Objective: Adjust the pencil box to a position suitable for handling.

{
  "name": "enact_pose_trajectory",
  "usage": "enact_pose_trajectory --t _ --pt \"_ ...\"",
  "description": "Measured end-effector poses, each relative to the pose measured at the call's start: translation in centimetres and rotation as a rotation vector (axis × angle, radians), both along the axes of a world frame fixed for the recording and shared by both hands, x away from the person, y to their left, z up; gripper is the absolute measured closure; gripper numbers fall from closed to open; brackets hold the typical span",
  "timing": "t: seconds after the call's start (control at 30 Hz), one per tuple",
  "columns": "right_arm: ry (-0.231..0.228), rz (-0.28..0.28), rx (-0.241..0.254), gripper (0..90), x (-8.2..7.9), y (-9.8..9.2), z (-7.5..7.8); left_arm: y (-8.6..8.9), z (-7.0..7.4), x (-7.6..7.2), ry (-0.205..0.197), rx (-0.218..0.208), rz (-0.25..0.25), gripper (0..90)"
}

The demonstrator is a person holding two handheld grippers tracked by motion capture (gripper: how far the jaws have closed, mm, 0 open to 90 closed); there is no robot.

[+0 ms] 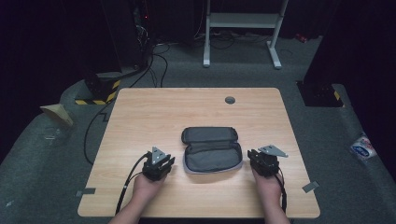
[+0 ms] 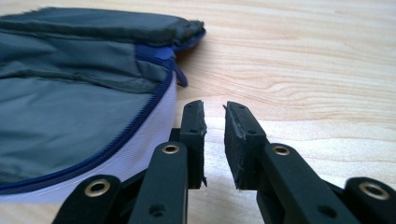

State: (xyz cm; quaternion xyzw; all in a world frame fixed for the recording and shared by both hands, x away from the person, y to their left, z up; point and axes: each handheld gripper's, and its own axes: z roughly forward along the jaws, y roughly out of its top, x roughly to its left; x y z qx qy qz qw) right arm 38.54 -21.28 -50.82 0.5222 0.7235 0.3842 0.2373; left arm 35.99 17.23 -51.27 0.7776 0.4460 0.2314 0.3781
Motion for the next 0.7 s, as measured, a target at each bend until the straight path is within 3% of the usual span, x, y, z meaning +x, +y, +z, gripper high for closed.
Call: enact_pose_trajectory --t 0.3,0.7 --pt "0.034 0.009 -0.017 69.9 1.4 1.0 -0.2 -2.0 -0.3 1.3 0.032 -0.029 -0.001 74.5" --pt "0.066 0.018 -0.036 69.3 1.5 2.1 -0.8 -1.9 -0.5 1.4 0.039 -0.036 0.007 75.3"
